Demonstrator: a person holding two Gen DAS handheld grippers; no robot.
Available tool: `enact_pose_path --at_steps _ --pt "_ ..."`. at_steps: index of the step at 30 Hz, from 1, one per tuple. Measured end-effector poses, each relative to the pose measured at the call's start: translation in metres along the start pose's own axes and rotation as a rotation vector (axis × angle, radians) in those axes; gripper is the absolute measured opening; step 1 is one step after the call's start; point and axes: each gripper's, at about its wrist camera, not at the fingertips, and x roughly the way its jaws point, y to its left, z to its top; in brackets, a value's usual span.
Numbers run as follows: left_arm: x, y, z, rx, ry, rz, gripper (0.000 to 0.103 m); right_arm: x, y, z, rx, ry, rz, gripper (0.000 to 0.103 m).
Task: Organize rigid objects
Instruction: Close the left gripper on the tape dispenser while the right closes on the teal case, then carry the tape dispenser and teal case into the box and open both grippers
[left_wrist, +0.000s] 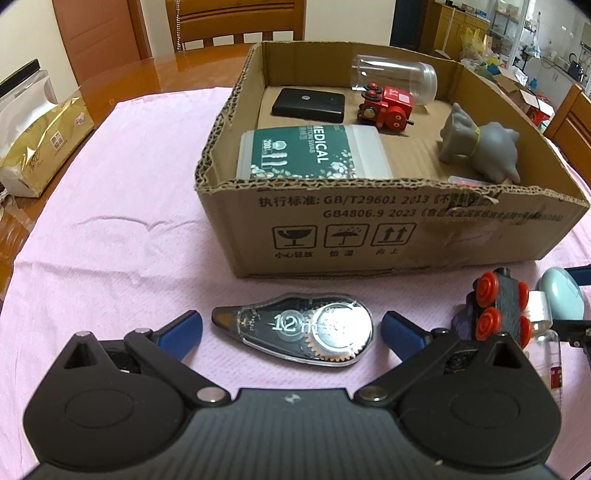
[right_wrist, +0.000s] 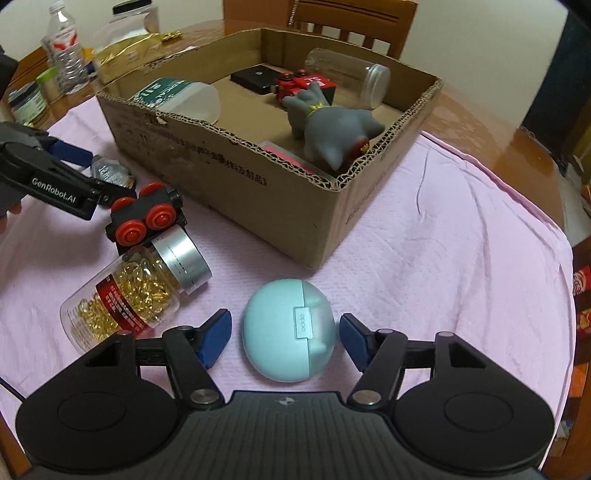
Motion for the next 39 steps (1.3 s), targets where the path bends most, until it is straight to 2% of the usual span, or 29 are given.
enact_pose_path --at_steps 3,14,18,25,30,39 --pt "0.001 -0.001 0.001 0.005 0.000 -0.005 0.102 -0.002 0.000 0.000 -0.007 0.003 0.006 0.058" --pt "-0.004 -0.001 0.001 0.030 -0.005 -0.022 0.089 -0.005 0.002 -0.001 0.028 0.009 -0.009 0.058" --pt "-0.004 0.002 0.003 0.050 0.015 -0.030 0.089 -0.005 0.003 -0.001 0.040 0.020 -0.015 0.058" --pt "-0.011 0.005 0.009 0.111 0.065 -0.070 0.089 -0.009 0.002 0.001 0.075 0.043 -0.028 0.058" --pt "-0.023 0.004 0.009 0.191 0.084 -0.090 0.089 -0.018 0.001 0.001 0.076 0.035 -0.043 0.058" --pt "-0.063 -0.001 0.016 0.302 0.081 -0.163 0.089 -0.051 0.003 0.009 0.071 -0.004 -0.047 0.058"
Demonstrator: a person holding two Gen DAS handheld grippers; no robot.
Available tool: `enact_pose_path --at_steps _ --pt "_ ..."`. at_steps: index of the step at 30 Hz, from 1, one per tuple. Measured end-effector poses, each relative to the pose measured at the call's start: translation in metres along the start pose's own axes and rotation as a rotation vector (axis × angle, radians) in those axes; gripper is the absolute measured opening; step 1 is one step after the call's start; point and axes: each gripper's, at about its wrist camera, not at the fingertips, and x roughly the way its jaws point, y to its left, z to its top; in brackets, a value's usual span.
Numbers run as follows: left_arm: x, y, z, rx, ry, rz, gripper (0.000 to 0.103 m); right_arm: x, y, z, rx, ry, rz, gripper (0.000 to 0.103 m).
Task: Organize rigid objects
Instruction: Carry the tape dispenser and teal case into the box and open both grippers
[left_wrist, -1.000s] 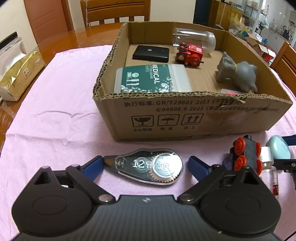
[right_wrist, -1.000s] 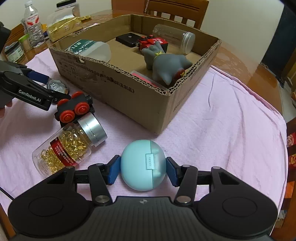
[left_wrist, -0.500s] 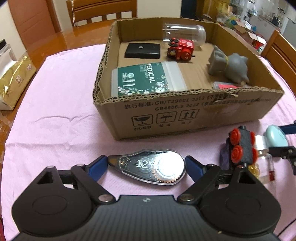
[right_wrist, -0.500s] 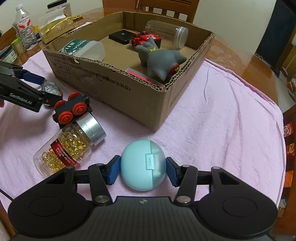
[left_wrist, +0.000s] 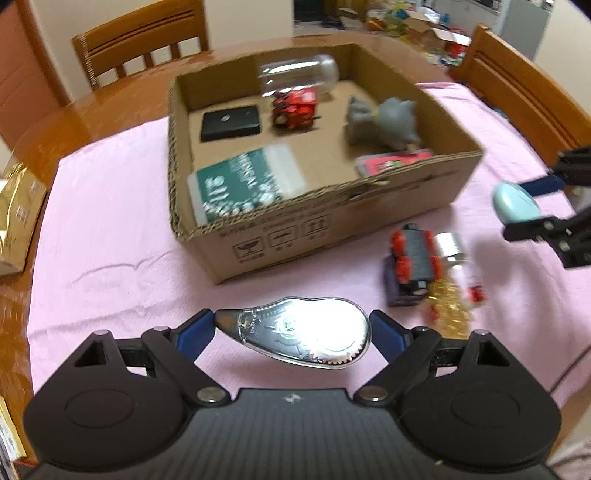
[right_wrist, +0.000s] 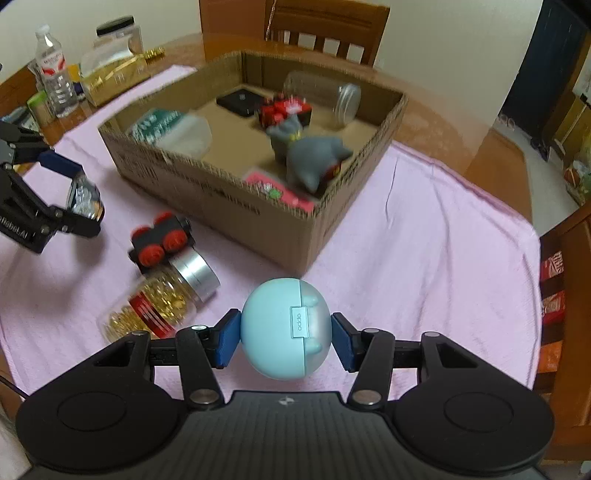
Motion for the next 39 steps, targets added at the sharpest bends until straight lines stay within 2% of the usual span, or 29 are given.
enact_pose_path --at_steps 5,11,17,23,27,30,32,39 --pt "-0.030 0.000 0.015 0.051 -0.037 -0.033 0.089 -0.026 0.005 0.017 -0.025 -0.059 0.006 0.058" --pt "-0.051 0.011 0.057 0.073 -0.157 0.002 0.089 -0.044 0.013 0.039 -0.046 -0.140 0.031 0.058" --pt "-0.027 0.023 0.107 0.076 -0.215 0.028 0.089 -0.043 0.023 0.058 -0.062 -0.181 0.041 0.058" --pt "0.015 0.034 0.136 0.044 -0.208 0.063 0.089 -0.038 0.027 0.072 -0.054 -0.199 0.043 0.058" --pt "0.028 0.044 0.141 -0.016 -0.222 0.066 0.091 -0.030 0.025 0.081 -0.025 -0.199 0.043 0.058" --pt "0.023 0.052 0.137 -0.044 -0.232 0.067 0.093 -0.025 0.027 0.084 -0.014 -0.191 0.043 0.058" --pt "0.016 0.058 0.130 -0.061 -0.245 0.064 0.099 -0.021 0.028 0.088 -0.010 -0.186 0.044 0.058" --pt "-0.015 0.078 0.092 -0.114 -0.302 0.117 0.102 -0.003 0.034 0.107 0.014 -0.162 0.050 0.058"
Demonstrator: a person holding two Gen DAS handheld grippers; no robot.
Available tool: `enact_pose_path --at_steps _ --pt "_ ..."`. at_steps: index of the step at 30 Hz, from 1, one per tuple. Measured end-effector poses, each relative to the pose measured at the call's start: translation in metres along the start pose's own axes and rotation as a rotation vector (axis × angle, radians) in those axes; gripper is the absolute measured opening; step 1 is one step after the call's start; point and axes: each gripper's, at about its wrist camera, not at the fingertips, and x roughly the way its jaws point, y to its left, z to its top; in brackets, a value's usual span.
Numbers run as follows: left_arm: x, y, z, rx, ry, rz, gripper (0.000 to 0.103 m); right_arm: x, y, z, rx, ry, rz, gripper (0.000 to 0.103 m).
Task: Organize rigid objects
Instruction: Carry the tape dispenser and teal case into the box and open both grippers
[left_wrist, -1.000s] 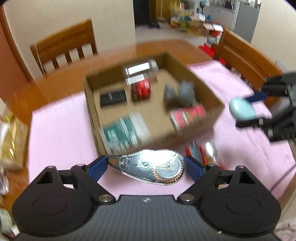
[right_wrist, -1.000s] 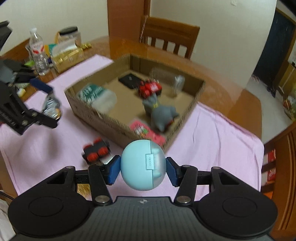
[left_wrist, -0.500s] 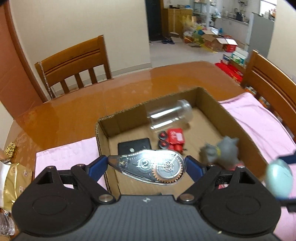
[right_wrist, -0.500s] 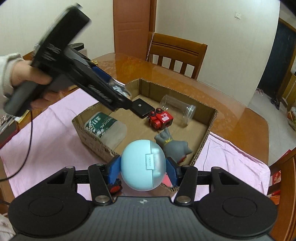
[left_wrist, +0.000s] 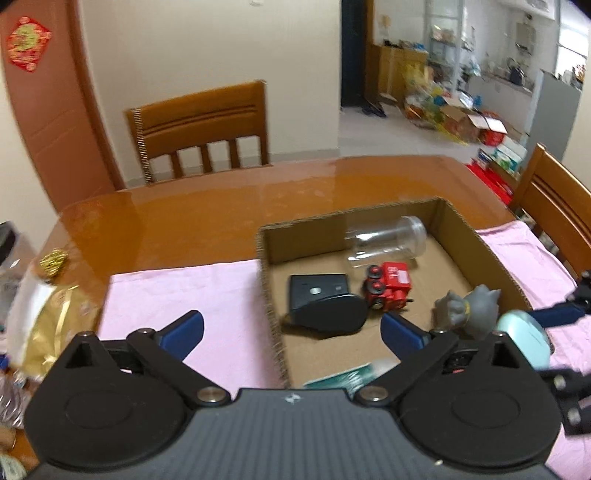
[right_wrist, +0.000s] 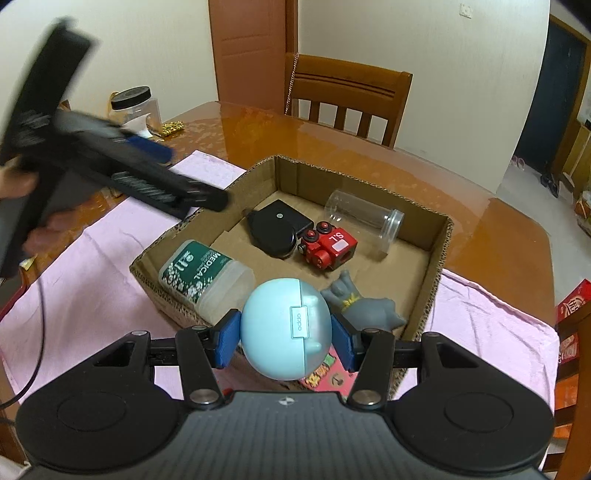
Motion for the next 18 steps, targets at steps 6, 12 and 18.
enact_pose_path --at_steps 6,12,18 --pt "-0.019 0.026 -0.028 -0.098 -0.012 0.034 0.102 0.022 0.006 0.014 0.035 0.026 -0.004 0.058" --pt "-0.025 0.042 -0.053 -0.114 0.006 0.025 0.102 0.046 0.016 0.024 0.067 0.059 -0.017 0.058" --pt "-0.027 0.052 -0.067 -0.119 0.028 -0.004 0.102 0.050 0.028 0.029 0.100 0.048 -0.028 0.090"
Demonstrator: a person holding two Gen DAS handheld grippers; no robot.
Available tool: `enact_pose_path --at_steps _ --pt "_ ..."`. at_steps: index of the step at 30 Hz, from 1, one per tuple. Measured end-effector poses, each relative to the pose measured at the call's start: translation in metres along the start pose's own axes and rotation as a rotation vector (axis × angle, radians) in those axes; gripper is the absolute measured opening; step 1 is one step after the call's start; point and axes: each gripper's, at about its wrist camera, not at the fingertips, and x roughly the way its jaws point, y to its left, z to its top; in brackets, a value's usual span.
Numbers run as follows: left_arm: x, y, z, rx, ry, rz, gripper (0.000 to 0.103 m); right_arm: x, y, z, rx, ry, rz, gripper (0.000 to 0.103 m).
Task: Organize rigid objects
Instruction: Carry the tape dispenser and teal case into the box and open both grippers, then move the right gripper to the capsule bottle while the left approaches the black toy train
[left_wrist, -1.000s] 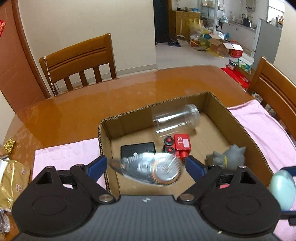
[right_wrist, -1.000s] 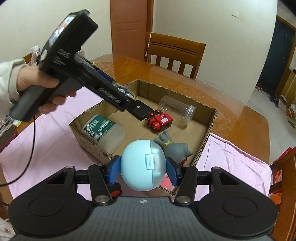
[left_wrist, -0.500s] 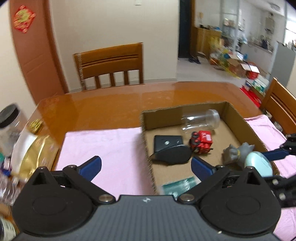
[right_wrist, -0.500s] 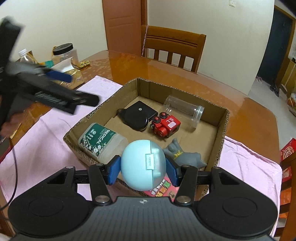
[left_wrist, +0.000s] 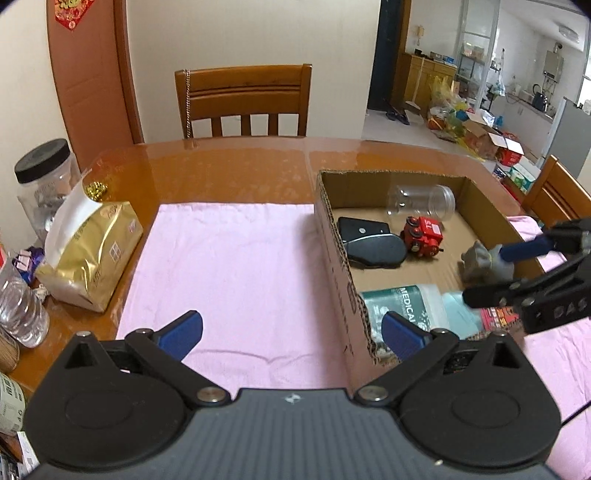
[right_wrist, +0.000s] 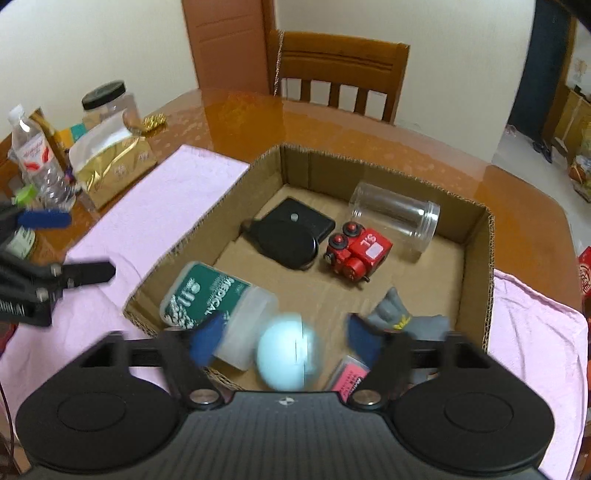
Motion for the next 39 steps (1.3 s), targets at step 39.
enact_pose_path --at_steps 39 --pt "-0.051 -0.111 -0.072 -0.072 0.094 0.237 0.102 -0.015 -0.017 -0.122 -0.199 0.131 0.274 0.103"
